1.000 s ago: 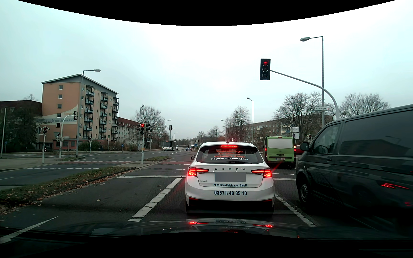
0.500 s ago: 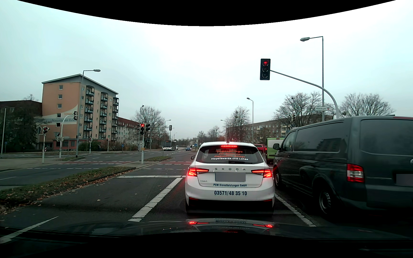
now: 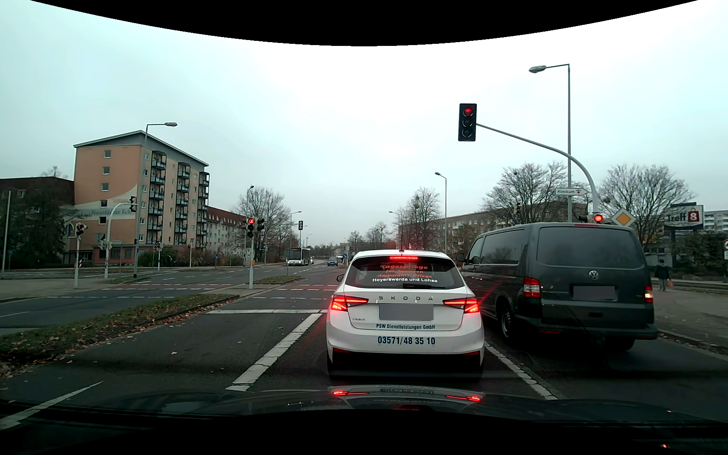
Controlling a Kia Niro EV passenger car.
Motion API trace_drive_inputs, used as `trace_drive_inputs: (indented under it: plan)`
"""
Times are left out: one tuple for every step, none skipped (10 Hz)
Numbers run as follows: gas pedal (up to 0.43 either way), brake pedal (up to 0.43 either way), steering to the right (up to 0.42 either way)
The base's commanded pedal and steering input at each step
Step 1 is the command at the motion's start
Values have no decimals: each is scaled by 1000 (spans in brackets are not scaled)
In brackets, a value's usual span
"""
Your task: Follow the waypoints while adhering to traffic rules and regulations
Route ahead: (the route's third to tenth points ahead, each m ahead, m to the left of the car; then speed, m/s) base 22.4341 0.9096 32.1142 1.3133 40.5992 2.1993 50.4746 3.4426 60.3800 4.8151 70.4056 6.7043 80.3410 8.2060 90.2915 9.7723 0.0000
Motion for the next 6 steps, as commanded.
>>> trace_drive_inputs:
  plan:
    - [0,384,-5]
    - [0,384,-5]
    - [0,384,-5]
    - [0,384,-5]
    - [0,384,-5]
    - [0,384,-5]
